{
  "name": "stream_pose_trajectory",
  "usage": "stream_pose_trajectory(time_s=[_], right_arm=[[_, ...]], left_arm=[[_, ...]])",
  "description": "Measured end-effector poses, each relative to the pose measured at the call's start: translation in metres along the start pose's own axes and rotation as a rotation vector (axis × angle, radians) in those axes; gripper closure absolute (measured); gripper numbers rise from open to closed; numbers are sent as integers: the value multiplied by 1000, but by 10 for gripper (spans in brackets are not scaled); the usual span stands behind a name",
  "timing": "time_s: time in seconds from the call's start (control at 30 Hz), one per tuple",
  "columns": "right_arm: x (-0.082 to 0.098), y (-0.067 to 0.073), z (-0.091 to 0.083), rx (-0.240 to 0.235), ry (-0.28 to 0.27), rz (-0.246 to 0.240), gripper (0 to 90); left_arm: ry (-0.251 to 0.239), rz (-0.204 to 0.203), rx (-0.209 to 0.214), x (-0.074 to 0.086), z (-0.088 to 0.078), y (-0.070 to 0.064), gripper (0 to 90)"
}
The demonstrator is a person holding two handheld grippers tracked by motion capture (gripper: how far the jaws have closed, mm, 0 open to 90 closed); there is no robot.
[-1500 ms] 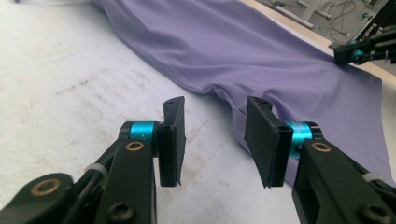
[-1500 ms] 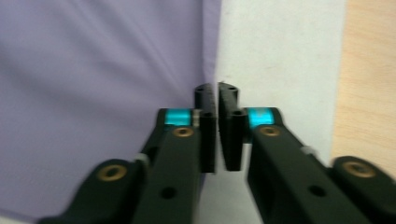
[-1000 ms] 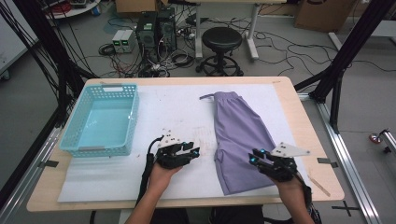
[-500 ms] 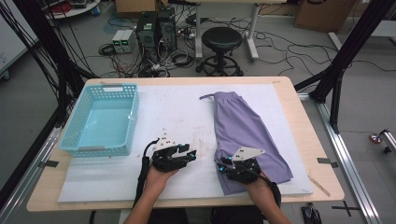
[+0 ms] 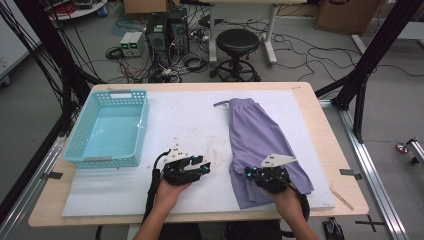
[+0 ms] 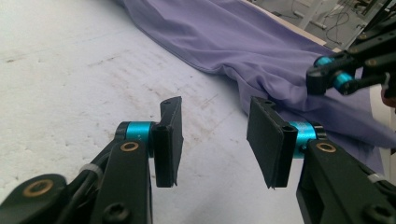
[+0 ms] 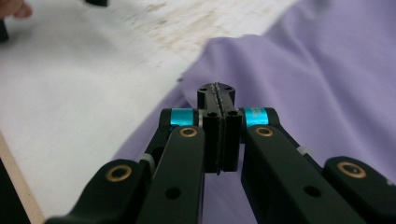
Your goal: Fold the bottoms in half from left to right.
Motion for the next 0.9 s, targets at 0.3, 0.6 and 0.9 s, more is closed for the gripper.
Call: stream_pose_trajectory(time_s=[0.3,0.6,0.9], right_arm=[[12,-27,-3,47,21,68,877],[0,-22,-15,29,-46,77,777],[3,-22,-14,29,-33,76,777]], left_arm=[[19,12,24,2,7,-6,558],[133,53,66,7,29,-18,706],[264,55,73,7,65,-21,667]])
Point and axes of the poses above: each handheld gripper's, and its own axes: z roughly forward along the jaws, x roughly out of its underside, y roughly to its left, the point moved 7 cm from there along z, roughly forward along the jaws, and after that the axes turned 11 degrees about x, right-handed, at the moved point
